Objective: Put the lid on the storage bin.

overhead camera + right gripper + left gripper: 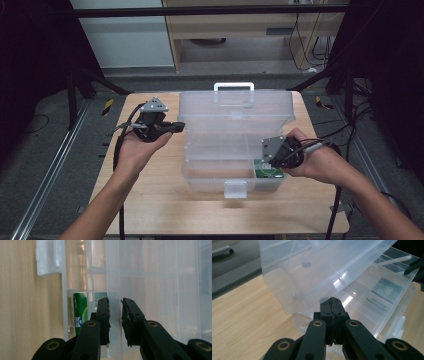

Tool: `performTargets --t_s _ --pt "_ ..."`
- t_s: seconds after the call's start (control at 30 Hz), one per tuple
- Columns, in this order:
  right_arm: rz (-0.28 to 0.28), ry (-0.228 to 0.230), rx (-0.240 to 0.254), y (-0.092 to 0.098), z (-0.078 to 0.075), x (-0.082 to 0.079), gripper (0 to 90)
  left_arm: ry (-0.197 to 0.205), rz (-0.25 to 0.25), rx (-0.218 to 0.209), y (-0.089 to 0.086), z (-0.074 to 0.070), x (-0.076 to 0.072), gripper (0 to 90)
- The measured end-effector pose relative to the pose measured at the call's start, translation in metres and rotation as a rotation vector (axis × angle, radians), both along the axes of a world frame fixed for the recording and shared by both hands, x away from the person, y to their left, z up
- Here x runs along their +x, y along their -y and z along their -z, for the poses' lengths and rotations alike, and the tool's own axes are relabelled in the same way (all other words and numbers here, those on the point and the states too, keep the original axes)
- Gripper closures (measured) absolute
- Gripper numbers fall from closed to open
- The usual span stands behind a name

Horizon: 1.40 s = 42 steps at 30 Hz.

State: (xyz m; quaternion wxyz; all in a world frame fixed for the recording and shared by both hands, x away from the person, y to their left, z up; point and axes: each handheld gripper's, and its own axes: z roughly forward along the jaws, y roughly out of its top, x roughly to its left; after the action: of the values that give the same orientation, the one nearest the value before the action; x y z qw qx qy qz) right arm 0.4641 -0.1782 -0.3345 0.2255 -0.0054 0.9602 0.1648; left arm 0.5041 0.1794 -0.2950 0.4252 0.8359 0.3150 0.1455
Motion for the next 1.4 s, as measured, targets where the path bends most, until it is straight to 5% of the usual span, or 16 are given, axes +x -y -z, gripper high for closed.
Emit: performTargets --t_s 0.43,0.83,1.03,1.4 --pt "0.021 -0.011 0.016 0.004 0.008 -0.008 71.3 -0.032 0.028 -0.024 -0.002 0.013 -0.014 89.9" --pt "0.090 0.018 0.098 0.019 0.014 -0.032 43.8 -0.037 0.041 -0.027 -0.003 0.022 -0.024 89.9" --pt "0.173 0.049 0.162 0.037 0.012 -0.045 27.6 -0.045 0.055 -0.013 -0.002 0.027 -0.026 90.0" --pt "0.274 0.054 0.179 0.062 0.018 -0.052 17.1 -0.056 0.064 -0.021 -0.003 0.039 -0.033 90.0"
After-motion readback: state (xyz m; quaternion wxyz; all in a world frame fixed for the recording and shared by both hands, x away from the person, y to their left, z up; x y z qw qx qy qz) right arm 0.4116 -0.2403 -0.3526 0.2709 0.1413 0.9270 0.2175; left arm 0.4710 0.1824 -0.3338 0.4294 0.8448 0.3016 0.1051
